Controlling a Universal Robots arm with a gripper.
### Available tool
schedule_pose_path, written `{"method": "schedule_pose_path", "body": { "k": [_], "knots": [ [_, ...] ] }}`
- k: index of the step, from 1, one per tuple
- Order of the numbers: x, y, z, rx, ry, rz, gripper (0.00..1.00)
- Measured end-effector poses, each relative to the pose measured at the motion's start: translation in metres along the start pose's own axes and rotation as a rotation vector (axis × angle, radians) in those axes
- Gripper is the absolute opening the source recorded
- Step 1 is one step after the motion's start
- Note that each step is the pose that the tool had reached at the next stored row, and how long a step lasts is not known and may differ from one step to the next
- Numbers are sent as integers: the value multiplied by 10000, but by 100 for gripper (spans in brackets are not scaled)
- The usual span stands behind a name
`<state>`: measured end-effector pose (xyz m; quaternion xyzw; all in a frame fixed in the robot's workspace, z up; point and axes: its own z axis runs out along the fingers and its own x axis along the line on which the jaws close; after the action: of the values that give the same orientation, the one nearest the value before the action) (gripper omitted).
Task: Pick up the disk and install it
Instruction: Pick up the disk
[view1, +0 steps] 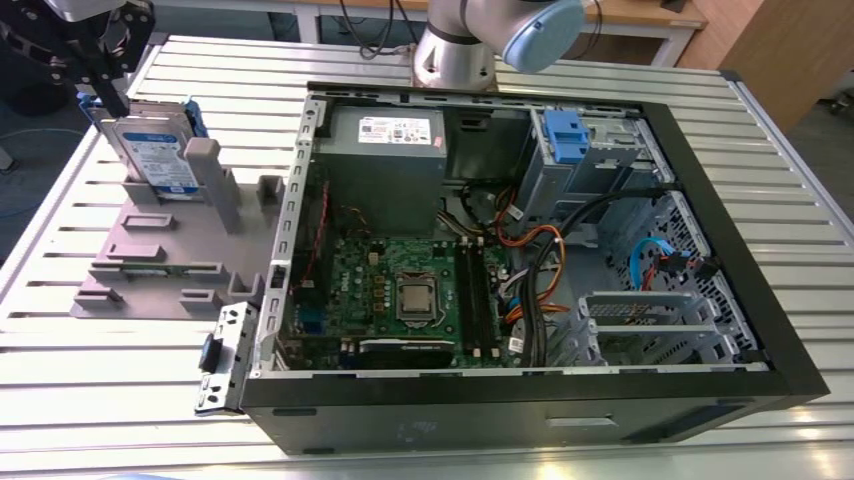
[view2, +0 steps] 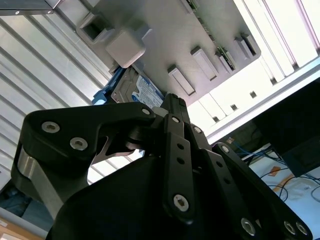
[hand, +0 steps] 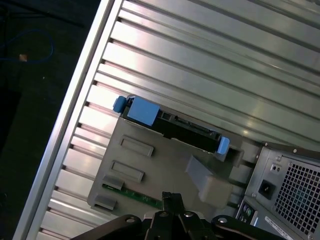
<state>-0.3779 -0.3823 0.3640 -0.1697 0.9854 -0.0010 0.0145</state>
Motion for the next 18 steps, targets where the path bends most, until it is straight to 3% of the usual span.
{"method": "schedule_pose_path", "body": {
  "k": [18],
  "knots": [
    [0,0,0,-5,-1,-211,11]
  ]
}}
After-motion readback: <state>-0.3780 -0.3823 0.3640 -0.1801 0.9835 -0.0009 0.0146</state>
